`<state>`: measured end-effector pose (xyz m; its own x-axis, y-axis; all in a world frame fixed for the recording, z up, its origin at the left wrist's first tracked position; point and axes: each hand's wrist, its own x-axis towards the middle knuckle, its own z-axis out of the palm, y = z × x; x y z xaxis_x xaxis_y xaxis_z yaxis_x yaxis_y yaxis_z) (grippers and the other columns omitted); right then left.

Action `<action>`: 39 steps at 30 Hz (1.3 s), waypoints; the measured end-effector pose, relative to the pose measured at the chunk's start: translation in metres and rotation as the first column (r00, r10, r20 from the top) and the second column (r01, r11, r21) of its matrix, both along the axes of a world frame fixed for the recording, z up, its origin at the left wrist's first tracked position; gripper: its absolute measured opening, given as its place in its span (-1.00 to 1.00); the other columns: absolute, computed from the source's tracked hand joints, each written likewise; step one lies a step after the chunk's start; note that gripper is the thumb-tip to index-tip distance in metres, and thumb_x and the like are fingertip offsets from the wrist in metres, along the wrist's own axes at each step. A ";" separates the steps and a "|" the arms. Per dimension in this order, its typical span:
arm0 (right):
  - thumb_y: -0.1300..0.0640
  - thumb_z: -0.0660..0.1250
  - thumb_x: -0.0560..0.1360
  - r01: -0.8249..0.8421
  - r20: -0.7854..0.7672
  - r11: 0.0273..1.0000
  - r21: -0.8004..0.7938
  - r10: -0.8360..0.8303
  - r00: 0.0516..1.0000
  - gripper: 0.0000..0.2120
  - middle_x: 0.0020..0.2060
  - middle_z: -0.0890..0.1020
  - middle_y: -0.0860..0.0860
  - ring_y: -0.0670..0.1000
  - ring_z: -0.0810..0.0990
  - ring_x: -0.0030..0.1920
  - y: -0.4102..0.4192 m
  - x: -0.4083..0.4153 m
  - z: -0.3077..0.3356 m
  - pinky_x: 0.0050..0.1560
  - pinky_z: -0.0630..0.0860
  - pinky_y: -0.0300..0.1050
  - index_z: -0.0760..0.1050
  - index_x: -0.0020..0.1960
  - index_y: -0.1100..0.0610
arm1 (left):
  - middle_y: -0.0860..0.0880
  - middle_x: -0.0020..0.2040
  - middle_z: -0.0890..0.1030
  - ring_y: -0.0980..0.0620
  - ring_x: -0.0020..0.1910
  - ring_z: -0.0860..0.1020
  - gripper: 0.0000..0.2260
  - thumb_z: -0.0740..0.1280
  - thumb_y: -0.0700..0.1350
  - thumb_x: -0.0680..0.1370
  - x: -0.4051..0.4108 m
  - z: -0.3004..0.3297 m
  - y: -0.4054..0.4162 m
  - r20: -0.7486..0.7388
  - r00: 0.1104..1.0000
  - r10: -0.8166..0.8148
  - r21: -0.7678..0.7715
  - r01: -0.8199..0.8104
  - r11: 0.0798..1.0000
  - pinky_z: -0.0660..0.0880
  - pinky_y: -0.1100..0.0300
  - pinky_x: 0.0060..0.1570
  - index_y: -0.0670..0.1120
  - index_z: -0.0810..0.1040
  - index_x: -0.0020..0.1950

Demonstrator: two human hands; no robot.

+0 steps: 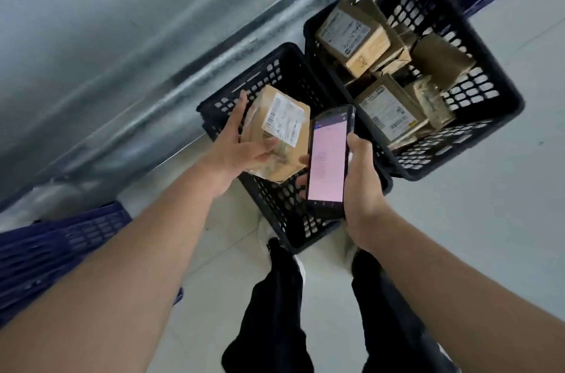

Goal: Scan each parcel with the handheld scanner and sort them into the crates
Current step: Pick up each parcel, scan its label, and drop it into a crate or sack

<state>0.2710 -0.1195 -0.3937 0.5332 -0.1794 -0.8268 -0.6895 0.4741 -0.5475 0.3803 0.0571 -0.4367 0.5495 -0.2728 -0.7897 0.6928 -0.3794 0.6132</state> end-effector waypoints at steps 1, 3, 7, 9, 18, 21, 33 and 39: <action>-0.21 -0.01 0.71 0.012 0.009 1.000 0.003 -0.012 1.000 -0.43 0.13 0.70 0.29 0.16 0.67 -0.16 0.001 -0.002 0.024 -0.10 0.59 0.07 0.61 0.27 0.15 | -0.14 0.48 0.55 0.02 0.09 0.74 0.04 0.59 -0.14 0.47 -0.006 0.027 0.001 0.009 1.000 -0.019 0.003 0.019 1.000 0.59 0.33 -0.13 0.43 -0.01 0.65; -0.23 0.01 0.68 0.027 0.028 0.999 0.023 -0.027 0.999 -0.41 0.16 0.68 0.29 0.16 0.67 -0.17 0.003 -0.008 0.073 -0.13 0.59 0.05 0.59 0.29 0.17 | -0.08 0.52 0.52 0.02 0.18 0.71 -0.04 0.58 -0.02 0.49 -0.019 0.078 0.003 0.052 0.996 -0.066 0.024 0.065 0.998 0.61 0.16 0.14 0.48 0.02 0.62; -0.23 0.02 0.66 -0.012 0.069 0.997 0.078 0.007 0.998 -0.38 0.13 0.68 0.36 0.19 0.66 -0.17 -0.006 -0.025 0.164 -0.29 0.61 -0.09 0.59 0.30 0.22 | 0.11 0.63 0.35 0.01 0.47 0.51 -0.20 0.49 0.28 0.51 -0.048 0.164 0.010 0.141 0.979 -0.147 0.011 0.147 0.989 0.38 -0.15 0.53 0.57 0.04 0.57; -0.22 0.02 0.66 -0.060 0.115 0.994 0.086 0.050 0.992 -0.39 0.04 0.72 0.30 0.17 0.67 -0.17 -0.014 -0.036 0.207 -0.27 0.61 -0.08 0.62 0.27 0.20 | 0.12 0.62 0.36 0.06 0.43 0.53 -0.32 0.43 0.24 0.56 -0.067 0.204 0.008 0.174 0.981 -0.091 -0.010 0.094 0.996 0.42 -0.05 0.50 0.57 0.13 0.55; -0.23 0.00 0.69 -0.223 0.351 0.975 0.014 0.204 0.914 -0.38 0.15 0.70 0.32 0.24 0.67 -0.04 -0.059 -0.109 0.372 0.13 0.57 0.22 0.63 0.29 0.19 | 0.00 0.32 0.62 0.05 0.09 0.66 -0.51 0.42 -0.14 0.64 -0.174 0.379 -0.024 0.482 0.845 0.231 -0.023 -0.251 0.968 0.63 0.18 -0.06 0.27 0.47 0.49; -0.28 0.00 0.67 -0.301 0.409 0.953 -0.013 0.280 0.869 -0.33 0.11 0.72 0.32 0.24 0.68 -0.04 -0.074 -0.137 0.427 0.12 0.58 0.20 0.64 0.28 0.21 | -0.03 0.28 0.65 0.06 0.05 0.65 -0.45 0.39 -0.25 0.63 -0.207 0.440 -0.035 0.579 0.762 0.290 -0.052 -0.321 0.946 0.59 0.19 -0.06 0.17 0.43 0.56; -0.15 -0.07 0.69 -0.338 0.717 0.941 0.019 0.223 0.660 -0.43 0.06 0.73 0.24 0.20 0.69 -0.08 -0.068 -0.182 0.597 0.08 0.61 0.16 0.68 0.18 0.07 | 0.09 0.29 0.56 0.35 0.14 0.64 -0.26 0.40 -0.41 0.60 -0.271 0.637 -0.022 0.861 0.483 0.160 -0.107 -0.135 0.985 0.59 0.39 0.01 0.09 0.25 0.67; -0.13 -0.06 0.68 -0.409 0.789 0.910 0.069 0.201 0.580 -0.40 0.06 0.71 0.28 0.20 0.70 -0.10 -0.055 -0.200 0.648 0.05 0.63 0.16 0.73 0.13 0.08 | 0.21 0.26 0.52 0.50 0.14 0.55 -0.22 0.46 -0.41 0.56 -0.283 0.701 -0.004 0.949 0.312 0.046 -0.007 -0.125 0.992 0.52 0.50 0.00 0.10 0.27 0.65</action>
<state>0.0709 -0.1749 0.2545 0.9649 0.2443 -0.0963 -0.2088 0.4913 -0.8456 0.0969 0.0531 0.2647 0.9491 -0.1537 0.2749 -0.3145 -0.4157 0.8534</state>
